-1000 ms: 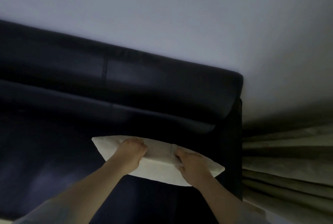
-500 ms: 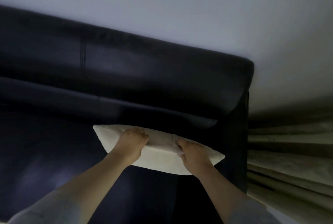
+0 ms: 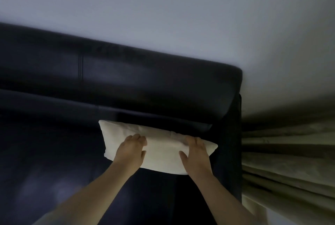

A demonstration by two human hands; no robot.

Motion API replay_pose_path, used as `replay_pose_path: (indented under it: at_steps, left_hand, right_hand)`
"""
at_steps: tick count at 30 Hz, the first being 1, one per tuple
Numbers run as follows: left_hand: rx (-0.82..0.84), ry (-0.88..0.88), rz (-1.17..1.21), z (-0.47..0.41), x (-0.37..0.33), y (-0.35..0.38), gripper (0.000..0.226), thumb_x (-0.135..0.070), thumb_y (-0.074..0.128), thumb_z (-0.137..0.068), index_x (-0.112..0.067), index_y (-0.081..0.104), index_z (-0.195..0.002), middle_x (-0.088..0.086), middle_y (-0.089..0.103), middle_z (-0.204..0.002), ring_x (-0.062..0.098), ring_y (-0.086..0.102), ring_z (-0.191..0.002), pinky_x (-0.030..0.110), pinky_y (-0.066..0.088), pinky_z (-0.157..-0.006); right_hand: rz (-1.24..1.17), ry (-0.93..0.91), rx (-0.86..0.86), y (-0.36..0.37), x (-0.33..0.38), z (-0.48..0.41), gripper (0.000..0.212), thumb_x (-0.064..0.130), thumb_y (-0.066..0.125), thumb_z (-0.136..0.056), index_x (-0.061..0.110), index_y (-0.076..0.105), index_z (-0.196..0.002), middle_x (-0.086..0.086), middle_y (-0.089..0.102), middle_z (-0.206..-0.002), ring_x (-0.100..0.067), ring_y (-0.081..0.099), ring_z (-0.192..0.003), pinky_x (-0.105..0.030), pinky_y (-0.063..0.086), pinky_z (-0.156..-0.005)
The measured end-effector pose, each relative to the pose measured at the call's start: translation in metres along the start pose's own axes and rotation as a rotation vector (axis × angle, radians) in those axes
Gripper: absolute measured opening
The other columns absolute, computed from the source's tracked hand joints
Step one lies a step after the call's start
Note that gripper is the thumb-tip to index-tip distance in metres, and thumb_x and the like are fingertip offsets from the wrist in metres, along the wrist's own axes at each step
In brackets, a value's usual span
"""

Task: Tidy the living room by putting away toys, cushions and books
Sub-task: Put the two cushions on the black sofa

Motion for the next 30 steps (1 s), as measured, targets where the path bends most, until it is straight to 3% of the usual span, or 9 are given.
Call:
replay_pose_path:
  at_steps: [3,8,13,17,21,26,30]
  left_hand:
    - [-0.004,-0.021,0.068,0.017,-0.006,-0.008,0.025,-0.025,0.054,-0.094,-0.023,0.056,-0.118,-0.010,0.055,-0.115,0.007,0.050,-0.106,0.016,0.042,-0.086]
    - [-0.058,-0.021,0.187,0.047,-0.022,-0.030,0.020,-0.023,0.056,-0.093,-0.025,0.061,-0.112,-0.014,0.056,-0.106,0.001,0.051,-0.099,0.009,0.037,-0.080]
    - [-0.182,-0.066,0.351,0.081,-0.039,-0.060,0.016,-0.022,0.061,-0.090,-0.024,0.062,-0.106,-0.015,0.057,-0.101,0.001,0.054,-0.092,0.007,0.037,-0.072]
    - [-0.280,-0.085,0.495,0.108,-0.055,-0.086,0.014,-0.020,0.064,-0.088,-0.029,0.060,-0.098,-0.017,0.057,-0.098,-0.002,0.055,-0.089,0.005,0.038,-0.069]
    - [-0.346,-0.076,0.594,0.132,-0.067,-0.106,0.015,-0.021,0.065,-0.087,-0.028,0.060,-0.099,-0.016,0.059,-0.098,-0.001,0.056,-0.090,0.007,0.040,-0.070]
    - [-0.362,-0.022,0.617,0.155,-0.080,-0.128,0.018,-0.024,0.065,-0.088,-0.029,0.060,-0.104,-0.015,0.061,-0.100,0.000,0.057,-0.091,0.011,0.043,-0.076]
    - [-0.393,-0.034,0.614,0.173,-0.086,-0.135,0.019,-0.026,0.064,-0.088,-0.029,0.060,-0.107,-0.016,0.061,-0.101,-0.002,0.056,-0.091,0.009,0.041,-0.072]
  right_hand:
    - [-0.113,0.027,-0.007,-0.010,0.004,0.020,0.042,0.026,0.058,-0.093,0.022,0.043,-0.132,0.004,0.041,-0.130,-0.014,0.045,-0.117,-0.023,0.045,-0.092]
    - [-0.320,0.050,-0.032,-0.032,0.013,0.051,0.032,0.026,0.061,-0.092,0.024,0.050,-0.122,0.009,0.048,-0.118,-0.004,0.049,-0.103,-0.008,0.038,-0.069]
    - [-0.459,0.060,-0.125,-0.065,0.024,0.082,0.023,0.027,0.062,-0.091,0.027,0.052,-0.111,0.010,0.054,-0.111,0.001,0.050,-0.093,-0.005,0.037,-0.067]
    - [-0.511,0.023,-0.168,-0.097,0.032,0.110,0.018,0.024,0.062,-0.091,0.030,0.051,-0.104,0.011,0.057,-0.107,0.000,0.053,-0.093,-0.009,0.038,-0.071]
    - [-0.555,0.004,-0.222,-0.122,0.036,0.140,0.021,0.021,0.063,-0.090,0.030,0.052,-0.106,0.009,0.059,-0.108,-0.007,0.057,-0.099,-0.023,0.044,-0.084]
    - [-0.583,0.020,-0.255,-0.137,0.036,0.179,0.022,0.024,0.064,-0.090,0.031,0.052,-0.108,0.010,0.059,-0.107,-0.008,0.058,-0.099,-0.025,0.047,-0.086]
    - [-0.564,0.006,-0.209,-0.139,0.035,0.198,0.022,0.025,0.063,-0.091,0.029,0.052,-0.109,0.008,0.059,-0.109,-0.009,0.057,-0.100,-0.025,0.047,-0.088]
Point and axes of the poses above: each hand's wrist, its own z-axis away from the middle knuckle, its own y-axis out of the palm, x = y × z, the point moved 3 cm from there along -z, towards the middle knuckle
